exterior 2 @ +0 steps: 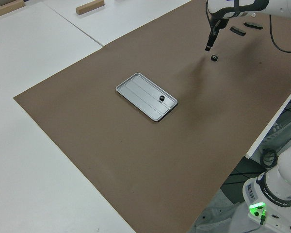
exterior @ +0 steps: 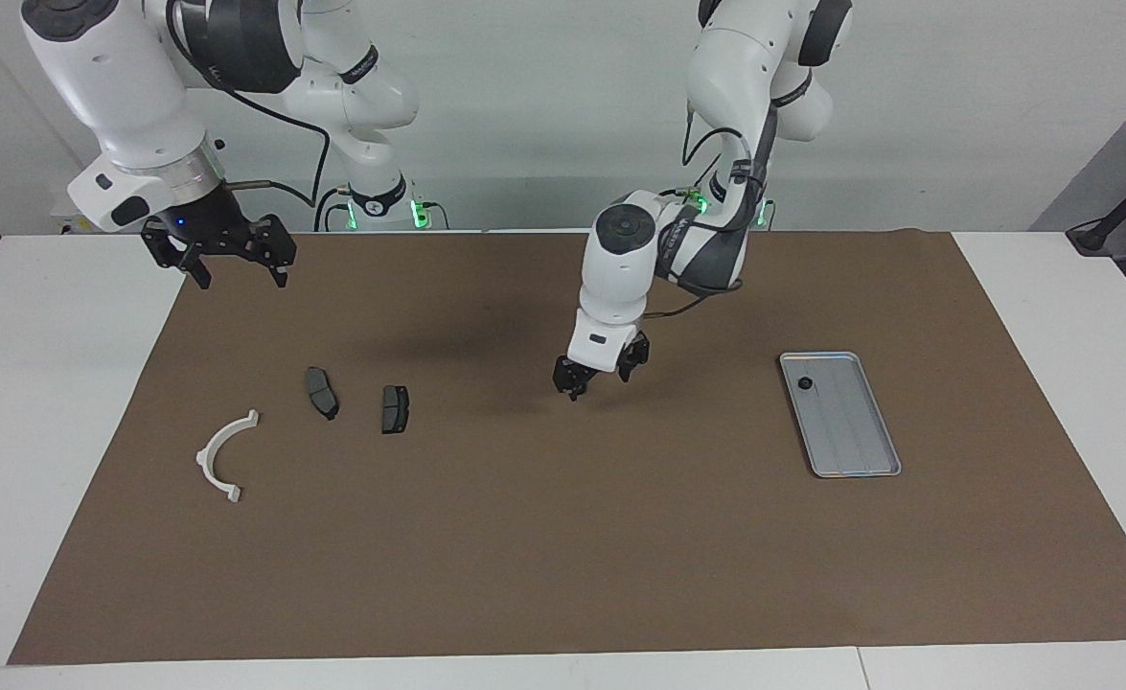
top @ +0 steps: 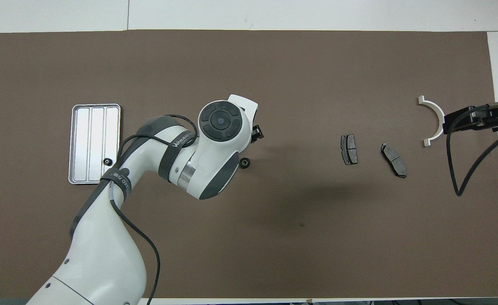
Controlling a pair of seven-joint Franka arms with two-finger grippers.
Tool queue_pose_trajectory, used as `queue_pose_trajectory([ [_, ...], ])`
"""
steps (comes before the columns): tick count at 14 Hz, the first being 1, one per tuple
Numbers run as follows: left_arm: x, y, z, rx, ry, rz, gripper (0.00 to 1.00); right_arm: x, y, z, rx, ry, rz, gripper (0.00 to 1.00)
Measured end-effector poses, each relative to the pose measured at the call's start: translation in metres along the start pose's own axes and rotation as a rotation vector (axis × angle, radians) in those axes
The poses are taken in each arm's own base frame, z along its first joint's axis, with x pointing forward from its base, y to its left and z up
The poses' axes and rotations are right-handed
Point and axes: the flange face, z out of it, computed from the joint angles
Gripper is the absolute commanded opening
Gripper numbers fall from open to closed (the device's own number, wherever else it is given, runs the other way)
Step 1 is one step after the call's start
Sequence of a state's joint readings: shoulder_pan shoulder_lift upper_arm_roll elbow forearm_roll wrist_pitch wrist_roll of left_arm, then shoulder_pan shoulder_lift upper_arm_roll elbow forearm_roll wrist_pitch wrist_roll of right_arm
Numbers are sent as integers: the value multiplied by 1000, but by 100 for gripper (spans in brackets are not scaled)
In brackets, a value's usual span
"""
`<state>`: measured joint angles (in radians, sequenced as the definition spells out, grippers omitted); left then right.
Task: Pick bearing gear from pile to tray
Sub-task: 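Grasp the second black bearing gear with the left gripper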
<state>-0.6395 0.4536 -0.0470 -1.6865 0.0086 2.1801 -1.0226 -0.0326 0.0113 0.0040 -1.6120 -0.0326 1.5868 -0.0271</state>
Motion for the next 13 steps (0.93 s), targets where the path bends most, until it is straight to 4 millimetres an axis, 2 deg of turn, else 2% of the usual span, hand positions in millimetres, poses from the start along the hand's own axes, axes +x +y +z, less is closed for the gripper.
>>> queue_pose_trajectory([
  [6, -28, 0, 36, 56, -29, -68, 100, -9, 21, -9, 2, 16, 39, 100],
  [10, -32, -3, 42, 64, -32, -114, 100, -10, 22, -8, 2, 14, 40, 100],
  [12, -38, -1, 44, 68, -33, -109, 92, -10, 22, -8, 2, 13, 40, 100],
  [13, -42, 0, 46, 69, -34, -105, 91, -10, 22, -8, 2, 13, 40, 100],
])
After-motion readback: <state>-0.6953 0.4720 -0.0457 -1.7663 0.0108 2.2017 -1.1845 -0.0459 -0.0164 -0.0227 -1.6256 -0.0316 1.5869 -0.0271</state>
